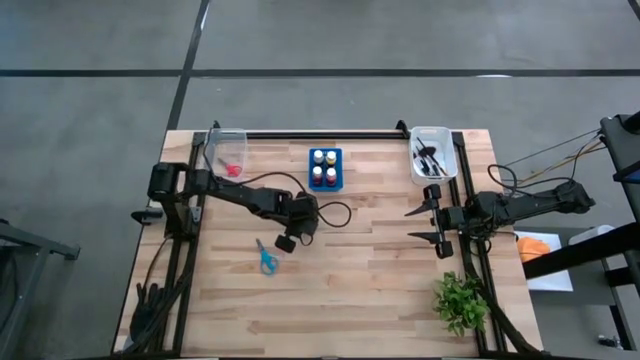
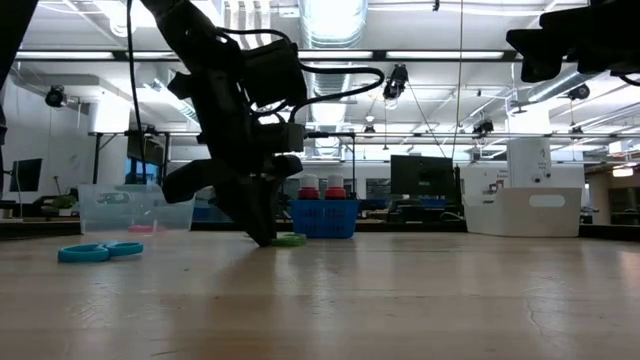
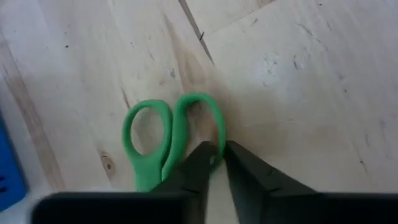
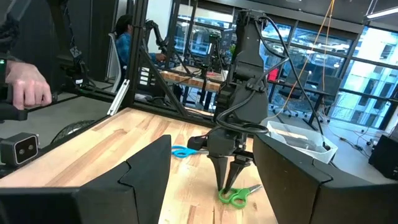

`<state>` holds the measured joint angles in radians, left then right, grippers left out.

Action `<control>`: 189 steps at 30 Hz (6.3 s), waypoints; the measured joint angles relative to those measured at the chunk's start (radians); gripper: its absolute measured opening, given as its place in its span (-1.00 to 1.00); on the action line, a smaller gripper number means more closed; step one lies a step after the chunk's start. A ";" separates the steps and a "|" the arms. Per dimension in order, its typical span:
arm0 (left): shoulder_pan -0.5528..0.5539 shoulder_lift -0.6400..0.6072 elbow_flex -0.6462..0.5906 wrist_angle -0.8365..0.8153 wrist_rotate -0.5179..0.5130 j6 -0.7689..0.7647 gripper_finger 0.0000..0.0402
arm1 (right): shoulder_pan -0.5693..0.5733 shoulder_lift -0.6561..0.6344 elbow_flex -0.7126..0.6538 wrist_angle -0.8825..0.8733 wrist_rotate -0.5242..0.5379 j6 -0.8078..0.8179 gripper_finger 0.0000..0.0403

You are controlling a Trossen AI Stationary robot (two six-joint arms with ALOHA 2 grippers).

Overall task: Pick & Place Paint Supplies
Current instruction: Put the green scissors into the transparent bin

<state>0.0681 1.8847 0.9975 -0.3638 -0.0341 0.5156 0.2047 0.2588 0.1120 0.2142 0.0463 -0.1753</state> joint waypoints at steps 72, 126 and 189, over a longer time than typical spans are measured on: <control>0.003 -0.095 -0.070 -0.083 0.082 -0.097 -0.75 | 0.000 0.000 -0.002 -0.018 0.000 0.018 0.12; 0.027 -0.317 -0.171 -0.056 0.057 -0.120 -1.00 | 0.000 0.000 -0.002 -0.027 0.000 0.023 0.12; -0.071 -0.284 -0.257 0.139 -0.082 0.042 -0.38 | 0.000 0.014 -0.008 -0.037 0.000 0.026 0.12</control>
<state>-0.0034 1.6009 0.7406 -0.2245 -0.1165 0.5579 0.2047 0.2733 0.1043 0.1770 0.0460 -0.1490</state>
